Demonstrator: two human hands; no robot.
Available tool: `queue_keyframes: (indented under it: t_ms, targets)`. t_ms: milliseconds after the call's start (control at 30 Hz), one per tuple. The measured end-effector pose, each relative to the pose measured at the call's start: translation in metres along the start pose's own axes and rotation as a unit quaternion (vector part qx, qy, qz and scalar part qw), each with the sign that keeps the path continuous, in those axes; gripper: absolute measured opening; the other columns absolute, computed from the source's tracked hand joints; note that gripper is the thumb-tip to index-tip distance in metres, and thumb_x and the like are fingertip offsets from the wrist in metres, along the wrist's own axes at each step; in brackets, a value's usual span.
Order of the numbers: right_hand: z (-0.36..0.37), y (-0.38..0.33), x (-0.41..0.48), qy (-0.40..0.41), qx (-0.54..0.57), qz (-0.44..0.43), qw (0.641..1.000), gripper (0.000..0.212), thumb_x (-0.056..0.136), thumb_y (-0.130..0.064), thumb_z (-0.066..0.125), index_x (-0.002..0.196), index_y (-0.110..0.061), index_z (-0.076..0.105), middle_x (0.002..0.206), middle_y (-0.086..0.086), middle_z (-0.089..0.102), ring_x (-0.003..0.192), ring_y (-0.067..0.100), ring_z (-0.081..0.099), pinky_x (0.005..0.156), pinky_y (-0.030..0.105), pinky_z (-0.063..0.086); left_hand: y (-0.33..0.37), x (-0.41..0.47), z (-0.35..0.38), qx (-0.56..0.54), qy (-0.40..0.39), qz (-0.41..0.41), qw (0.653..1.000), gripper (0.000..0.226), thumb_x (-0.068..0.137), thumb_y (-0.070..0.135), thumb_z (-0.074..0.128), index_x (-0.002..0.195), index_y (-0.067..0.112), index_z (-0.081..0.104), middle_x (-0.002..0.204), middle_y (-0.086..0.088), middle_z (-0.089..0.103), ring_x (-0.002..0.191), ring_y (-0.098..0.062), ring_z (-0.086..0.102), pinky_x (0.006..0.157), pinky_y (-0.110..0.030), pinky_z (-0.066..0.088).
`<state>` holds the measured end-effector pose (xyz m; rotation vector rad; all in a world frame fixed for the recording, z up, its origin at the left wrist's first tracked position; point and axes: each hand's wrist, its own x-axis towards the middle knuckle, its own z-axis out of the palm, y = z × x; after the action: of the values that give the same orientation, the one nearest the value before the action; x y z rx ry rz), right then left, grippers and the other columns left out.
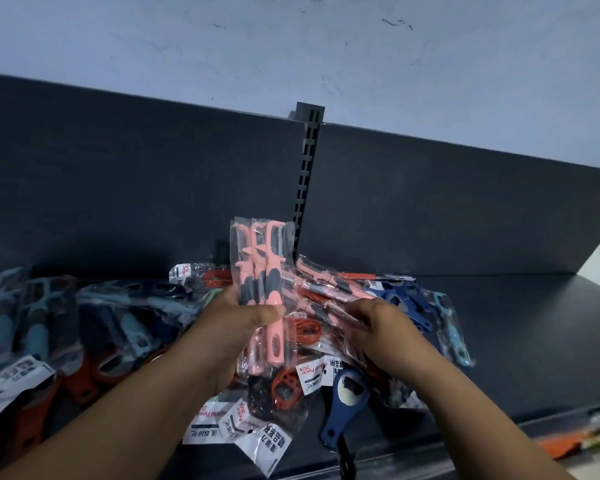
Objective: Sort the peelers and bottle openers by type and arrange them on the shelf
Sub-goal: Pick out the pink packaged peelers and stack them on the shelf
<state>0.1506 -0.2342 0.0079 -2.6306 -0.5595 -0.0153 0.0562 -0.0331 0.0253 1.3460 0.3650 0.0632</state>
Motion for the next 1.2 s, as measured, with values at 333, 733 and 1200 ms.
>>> queue_keyframes:
  t_ms: [333, 733, 1200]
  targets:
    - [0.001, 0.017, 0.003, 0.021, -0.057, 0.002, 0.998, 0.005, 0.088, -0.023, 0.063, 0.092, -0.025, 0.063, 0.087, -0.004, 0.061, 0.089, 0.021, 0.061, 0.068, 0.026, 0.040, -0.008, 0.000, 0.015, -0.001, 0.016, -0.003, 1.000, 0.030, 0.084, 0.001, 0.063, 0.110, 0.015, 0.059, 0.098, -0.010, 0.072, 0.088, -0.030, 0.067, 0.082, -0.049, 0.052]
    - [-0.054, -0.030, 0.025, -0.178, 0.613, 0.049, 0.769, 0.008, 0.084, 0.000, 0.063, 0.081, -0.007, 0.061, 0.079, 0.015, 0.064, 0.062, 0.020, 0.059, 0.059, 0.030, 0.050, -0.001, 0.001, 0.053, 0.004, 0.059, 0.029, 0.998, 0.029, 0.086, 0.000, 0.062, 0.106, 0.022, 0.062, 0.091, -0.007, 0.075, 0.082, -0.027, 0.072, 0.072, -0.044, 0.057]
    - [-0.027, -0.030, 0.033, -0.202, 0.641, 0.070, 0.737, 0.012, 0.093, -0.013, 0.057, 0.086, -0.005, 0.063, 0.071, 0.010, 0.069, 0.057, 0.020, 0.064, 0.052, 0.030, 0.055, -0.010, -0.007, 0.068, -0.025, 0.136, 0.063, 0.988, 0.038, 0.077, -0.006, 0.071, 0.108, 0.014, 0.060, 0.093, -0.008, 0.075, 0.089, -0.029, 0.071, 0.086, -0.049, 0.055]
